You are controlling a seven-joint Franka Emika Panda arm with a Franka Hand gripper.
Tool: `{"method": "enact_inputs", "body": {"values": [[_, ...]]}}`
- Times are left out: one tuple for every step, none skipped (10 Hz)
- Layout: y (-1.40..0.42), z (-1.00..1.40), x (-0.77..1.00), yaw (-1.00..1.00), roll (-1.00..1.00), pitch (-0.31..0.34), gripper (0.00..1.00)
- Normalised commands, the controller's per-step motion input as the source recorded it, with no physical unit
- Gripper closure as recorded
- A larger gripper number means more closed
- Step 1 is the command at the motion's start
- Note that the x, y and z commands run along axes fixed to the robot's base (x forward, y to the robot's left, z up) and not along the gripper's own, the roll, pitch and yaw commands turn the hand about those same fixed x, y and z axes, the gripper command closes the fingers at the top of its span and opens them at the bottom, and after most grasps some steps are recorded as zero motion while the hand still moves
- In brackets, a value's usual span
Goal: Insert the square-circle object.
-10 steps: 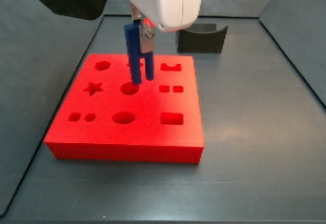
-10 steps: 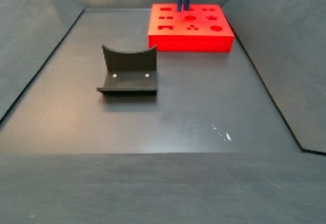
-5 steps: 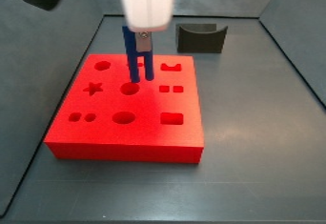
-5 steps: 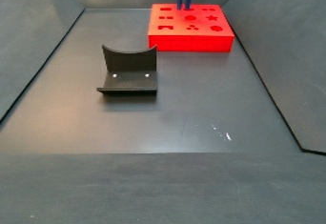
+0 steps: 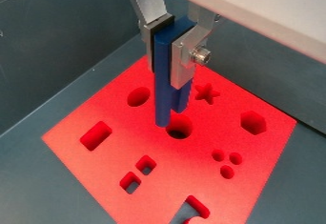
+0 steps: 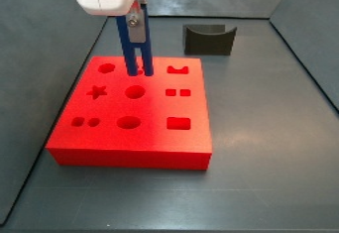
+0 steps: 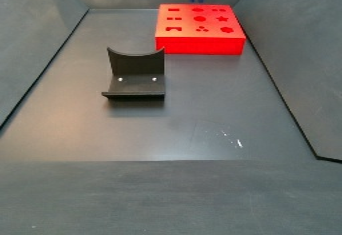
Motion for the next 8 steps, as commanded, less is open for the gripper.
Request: {"method": "enact_inputs", "body": {"values": [[-0.33,0.05,-1.0,0.0,0.13,-0.177,1.0],[-0.29,0.28,-1.0,0.0,0.23,-0.131,1.0],[-0.25,0.34,-1.0,0.0,0.26,-0.119,1.0],[-0.27,0.27,-1.0,0.0,0.23,-0.139,1.0],[-0.23,0.05,-1.0,0.0,0.17,-0.159,1.0],[-0.19,0.0,-1.0,0.0,0.17,-0.176,1.0],[-0.18,-0.15,-1.0,0.0,0.16,-0.206,1.0],[-0.11,-0.45,-1.0,0.0,0.26,-0.256,1.0]]}}
